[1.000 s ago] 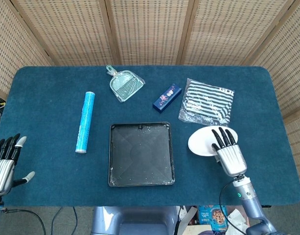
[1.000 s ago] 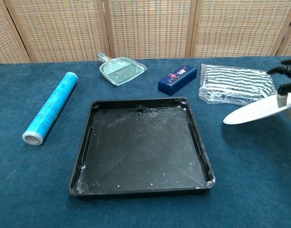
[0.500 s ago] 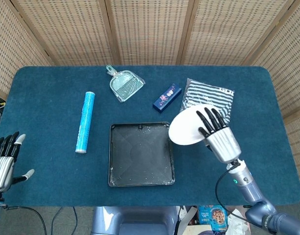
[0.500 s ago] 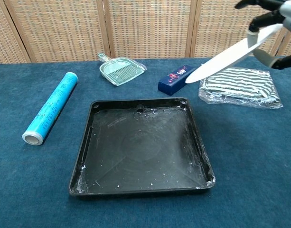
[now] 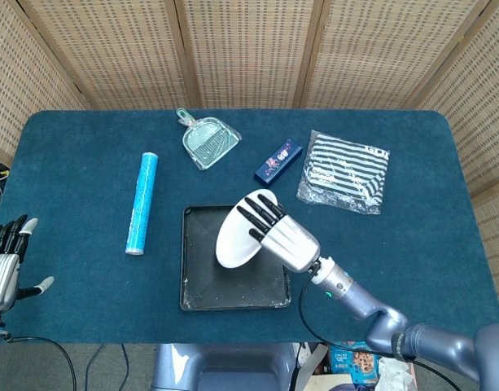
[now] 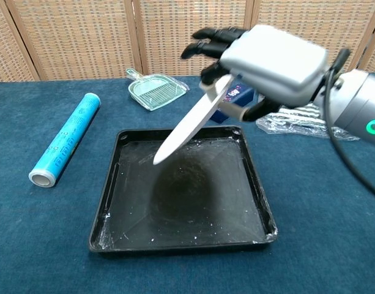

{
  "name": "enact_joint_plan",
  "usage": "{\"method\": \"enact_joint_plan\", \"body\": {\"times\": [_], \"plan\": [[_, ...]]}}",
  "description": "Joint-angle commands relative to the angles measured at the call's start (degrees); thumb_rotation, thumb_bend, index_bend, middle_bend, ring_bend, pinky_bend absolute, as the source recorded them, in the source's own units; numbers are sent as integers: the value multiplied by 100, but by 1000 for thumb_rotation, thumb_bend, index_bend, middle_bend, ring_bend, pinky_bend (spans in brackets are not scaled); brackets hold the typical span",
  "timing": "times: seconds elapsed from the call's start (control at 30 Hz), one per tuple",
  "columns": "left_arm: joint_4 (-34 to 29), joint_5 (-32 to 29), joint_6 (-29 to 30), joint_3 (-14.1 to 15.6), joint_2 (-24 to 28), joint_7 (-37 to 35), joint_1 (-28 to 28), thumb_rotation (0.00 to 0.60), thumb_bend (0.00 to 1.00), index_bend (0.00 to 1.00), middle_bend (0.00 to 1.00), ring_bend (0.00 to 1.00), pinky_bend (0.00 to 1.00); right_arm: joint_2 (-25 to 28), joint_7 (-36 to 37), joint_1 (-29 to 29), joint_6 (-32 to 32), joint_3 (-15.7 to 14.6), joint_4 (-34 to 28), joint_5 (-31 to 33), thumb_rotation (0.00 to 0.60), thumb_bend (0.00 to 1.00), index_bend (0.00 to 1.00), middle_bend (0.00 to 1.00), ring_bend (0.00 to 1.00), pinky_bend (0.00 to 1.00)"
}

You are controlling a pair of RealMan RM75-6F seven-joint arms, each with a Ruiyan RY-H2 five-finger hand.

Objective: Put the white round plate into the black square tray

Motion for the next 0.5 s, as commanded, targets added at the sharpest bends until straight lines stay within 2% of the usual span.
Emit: {"method": "enact_joint_plan", "body": {"times": [0.03,0.2,0.23,0.27,0.33,0.4,0.47,0.5], "plan": [[18,-55,-44,-16,9,-22,-21,600,0,0,0,0,0,-264,89,170,-45,-174,238,-170,600,480,589,128,0,137],[30,-94,-89,-13,0,-2,-49,600,0,0,0,0,0,-521,257,339,-31,-278,517,-274,600,468,588,129,0,137],[31,-97,-92,-10,-4,4,-52,600,0,0,0,0,0,-570,291,368,-38,-290,565,-271,600,444,580,129,0,137],[31,-100,-93,-8,-8,9,-53,600,0,0,0,0,0,-610,324,393,-53,-295,605,-254,600,375,542,129,0,137],[29,-104,-91,-5,-14,22,-57,600,0,0,0,0,0,-652,374,423,-109,-288,628,-179,600,175,374,116,0,137],[29,-105,-92,3,-25,51,-61,600,0,0,0,0,0,-646,373,432,-241,-280,573,-36,600,12,90,40,0,100],[30,-110,-98,11,-35,74,-64,600,0,0,0,0,0,-576,228,409,-487,-270,419,181,600,0,0,0,0,41],[31,-112,-100,13,-39,83,-67,600,0,0,0,0,0,-529,128,401,-615,-260,326,285,600,0,0,0,0,22]]}}
